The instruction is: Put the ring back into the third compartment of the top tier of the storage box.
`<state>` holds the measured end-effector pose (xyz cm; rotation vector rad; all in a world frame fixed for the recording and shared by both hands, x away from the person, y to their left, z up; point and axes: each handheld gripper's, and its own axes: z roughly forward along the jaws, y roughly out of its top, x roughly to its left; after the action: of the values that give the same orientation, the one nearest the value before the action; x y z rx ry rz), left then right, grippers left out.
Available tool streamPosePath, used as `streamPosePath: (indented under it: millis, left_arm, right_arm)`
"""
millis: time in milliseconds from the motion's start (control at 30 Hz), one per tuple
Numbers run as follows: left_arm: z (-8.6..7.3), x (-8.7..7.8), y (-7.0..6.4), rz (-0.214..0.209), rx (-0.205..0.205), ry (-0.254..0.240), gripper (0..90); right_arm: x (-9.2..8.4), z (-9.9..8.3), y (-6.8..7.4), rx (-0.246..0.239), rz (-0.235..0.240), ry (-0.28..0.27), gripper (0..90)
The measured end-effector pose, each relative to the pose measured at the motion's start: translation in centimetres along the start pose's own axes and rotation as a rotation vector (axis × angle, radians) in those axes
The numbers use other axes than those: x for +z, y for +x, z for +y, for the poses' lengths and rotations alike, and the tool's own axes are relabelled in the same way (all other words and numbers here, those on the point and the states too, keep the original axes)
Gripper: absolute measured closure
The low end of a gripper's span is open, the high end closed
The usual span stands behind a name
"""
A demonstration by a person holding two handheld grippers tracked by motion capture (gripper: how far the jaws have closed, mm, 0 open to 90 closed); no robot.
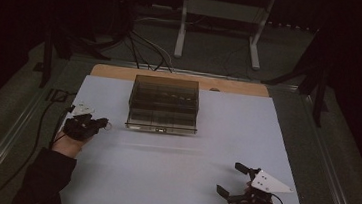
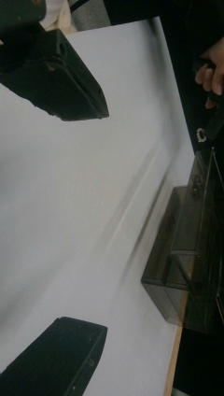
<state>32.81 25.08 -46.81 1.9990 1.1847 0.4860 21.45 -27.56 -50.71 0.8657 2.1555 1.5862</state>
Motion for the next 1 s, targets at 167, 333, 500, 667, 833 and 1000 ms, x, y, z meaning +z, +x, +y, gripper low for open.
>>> streamPosePath:
  millis: [167, 333, 500, 667, 833, 1000]
  left_arm:
    - [0.5, -0.2, -0.2, -0.009, 0.000, -0.012, 89.6]
    - [1.0, -0.2, -0.5, -0.011, 0.007, -0.026, 89.6]
    - [1.5, -0.3, -0.7, -0.016, 0.015, -0.039, 89.6]
    - [2.0, -0.6, -1.0, -0.028, 0.017, -0.054, 89.6]
    - [2.4, -0.7, -1.2, -0.044, 0.019, -0.068, 89.6]
    - [3.0, -0.8, -1.5, -0.062, 0.025, -0.086, 89.6]
  right_arm:
    - [0.0, 0.0, 0.0, 0.001, 0.001, -0.001, 0.0]
    - [0.0, 0.0, 0.0, 0.000, 0.001, -0.004, 0.0]
    - [-0.1, 0.0, 0.1, -0.001, -0.001, -0.004, 0.0]
    - [-0.1, 0.0, 0.0, 0.002, -0.002, 0.000, 0.0]
    - [0.0, 0.0, 0.0, 0.002, -0.002, 0.003, 0.0]
    - [0.0, 0.0, 0.0, 0.001, -0.002, 0.001, 0.0]
